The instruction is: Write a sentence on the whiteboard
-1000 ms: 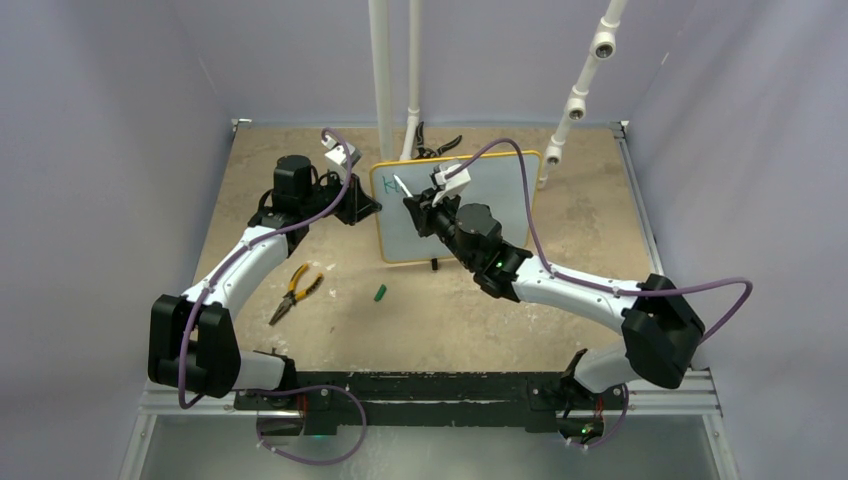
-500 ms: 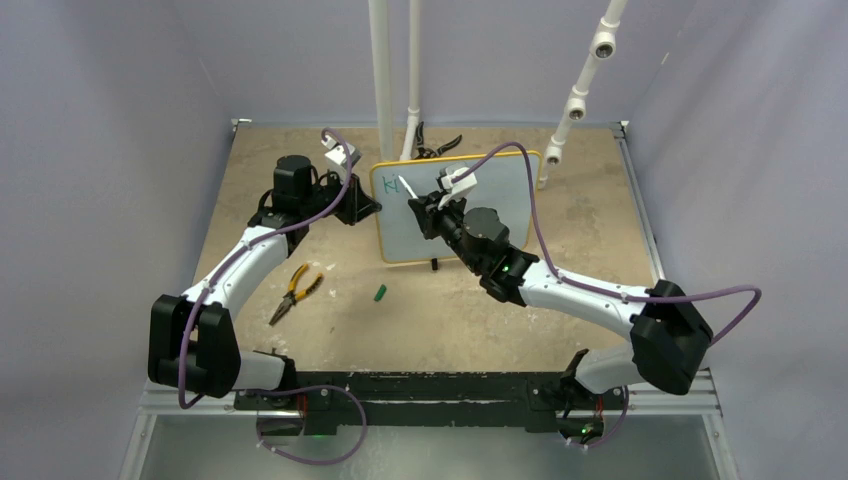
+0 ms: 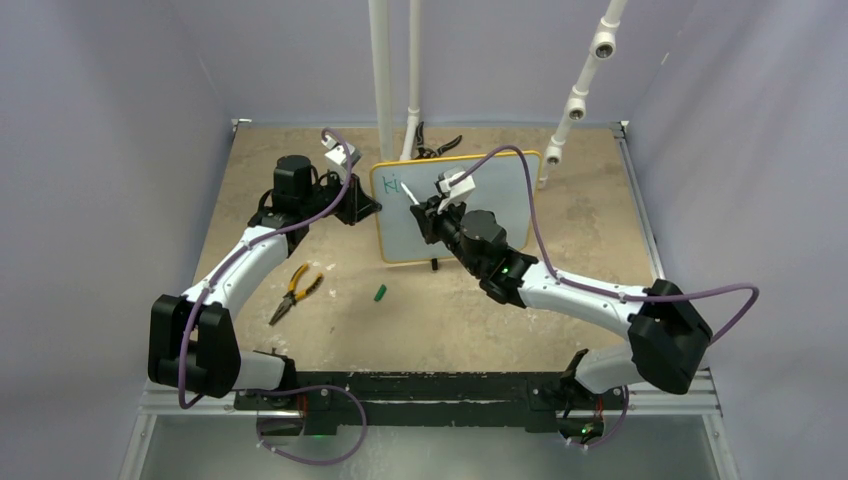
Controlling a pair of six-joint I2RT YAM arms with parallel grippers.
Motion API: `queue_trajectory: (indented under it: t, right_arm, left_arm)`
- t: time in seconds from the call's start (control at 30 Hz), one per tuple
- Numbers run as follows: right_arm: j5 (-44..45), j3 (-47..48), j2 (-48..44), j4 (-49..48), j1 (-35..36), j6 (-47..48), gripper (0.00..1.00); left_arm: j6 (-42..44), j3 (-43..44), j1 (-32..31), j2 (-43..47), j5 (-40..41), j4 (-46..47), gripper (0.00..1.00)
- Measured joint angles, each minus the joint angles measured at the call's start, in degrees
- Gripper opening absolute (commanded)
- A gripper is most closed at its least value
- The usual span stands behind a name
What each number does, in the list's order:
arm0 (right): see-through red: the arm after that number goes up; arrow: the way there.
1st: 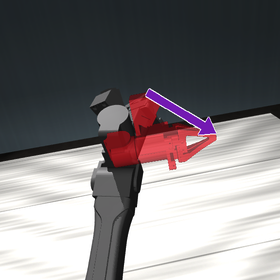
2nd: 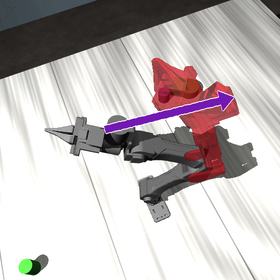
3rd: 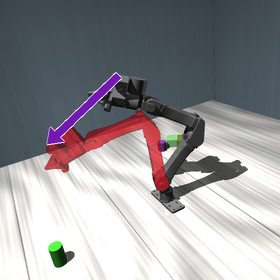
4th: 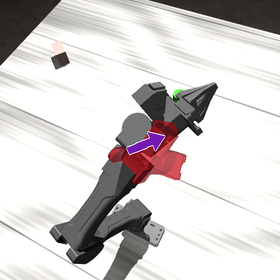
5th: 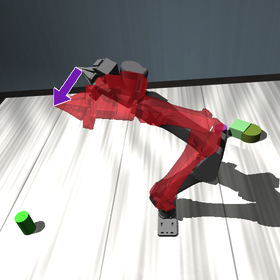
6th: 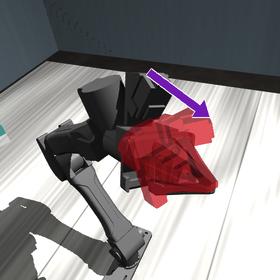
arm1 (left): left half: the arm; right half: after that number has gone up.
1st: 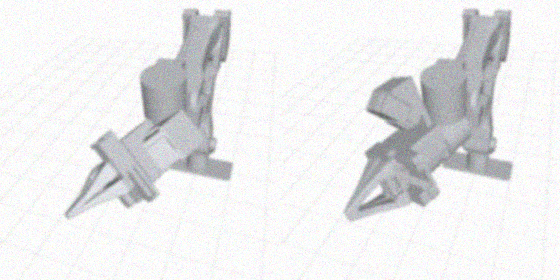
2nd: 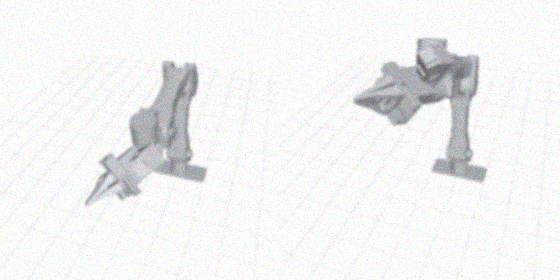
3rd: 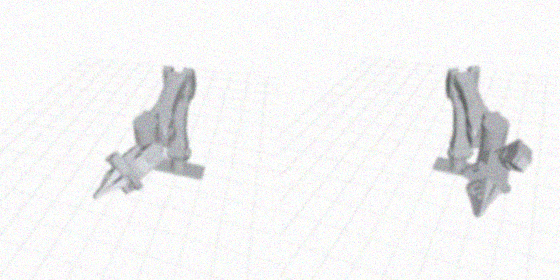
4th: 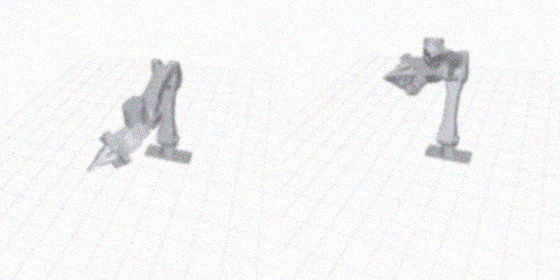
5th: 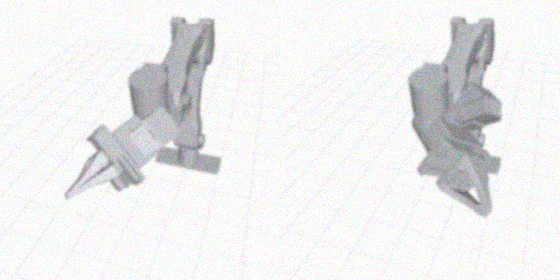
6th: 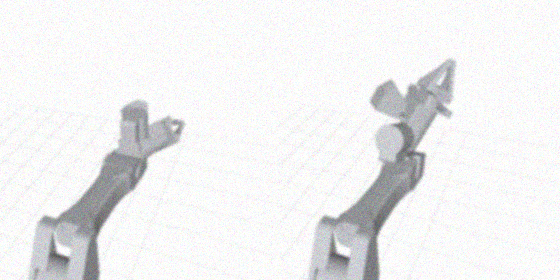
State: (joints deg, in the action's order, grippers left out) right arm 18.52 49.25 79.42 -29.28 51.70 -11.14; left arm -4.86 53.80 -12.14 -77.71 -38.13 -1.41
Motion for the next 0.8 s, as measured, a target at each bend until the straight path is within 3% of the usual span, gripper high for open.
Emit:
queue_trajectory:
  t: [0.8]
  right_arm:
    - [0.5, 0.4, 1.6, 2.5, 0.2, -3.9, 0.0]
  left_arm:
    - [0.0, 0.0, 0.0, 0.0, 0.0, 0.0, 0.0]
